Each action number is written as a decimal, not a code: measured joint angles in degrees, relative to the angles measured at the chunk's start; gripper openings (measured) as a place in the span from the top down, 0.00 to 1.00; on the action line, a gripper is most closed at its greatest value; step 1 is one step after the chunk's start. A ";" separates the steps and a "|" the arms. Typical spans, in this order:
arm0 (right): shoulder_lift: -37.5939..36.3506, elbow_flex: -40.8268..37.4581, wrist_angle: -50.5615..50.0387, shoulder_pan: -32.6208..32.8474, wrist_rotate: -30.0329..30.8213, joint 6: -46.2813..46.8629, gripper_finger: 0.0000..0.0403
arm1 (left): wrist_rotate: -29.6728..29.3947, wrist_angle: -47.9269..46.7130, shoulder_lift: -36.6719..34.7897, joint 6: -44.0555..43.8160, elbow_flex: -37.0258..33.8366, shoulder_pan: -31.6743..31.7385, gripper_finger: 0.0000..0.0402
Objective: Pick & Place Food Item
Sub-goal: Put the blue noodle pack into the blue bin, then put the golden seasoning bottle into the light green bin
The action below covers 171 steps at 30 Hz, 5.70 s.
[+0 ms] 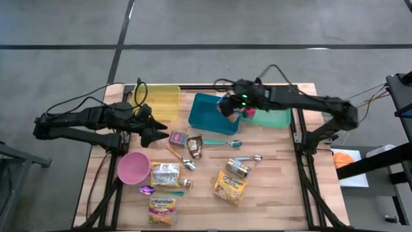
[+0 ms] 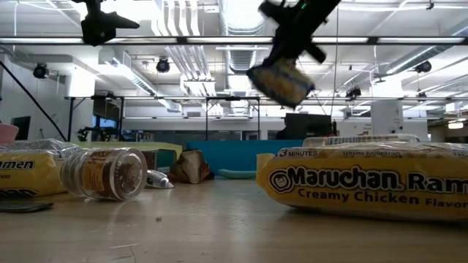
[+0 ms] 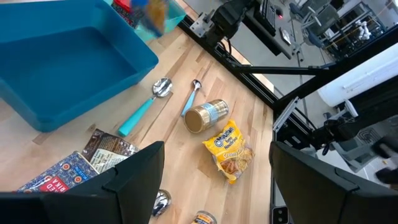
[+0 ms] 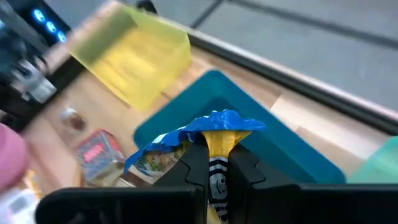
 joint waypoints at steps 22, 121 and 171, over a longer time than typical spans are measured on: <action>22.85 6.90 -3.11 -3.77 -8.49 -9.34 0.96 | -0.83 -0.01 0.00 0.06 0.00 0.01 0.26; 11.78 -9.01 -12.78 38.75 -5.16 19.57 0.33 | 0.72 -0.21 0.75 -0.02 0.02 0.02 0.26; 17.13 -9.24 -8.94 38.57 -4.49 13.59 0.33 | 1.95 -2.03 1.14 0.63 0.02 0.02 0.26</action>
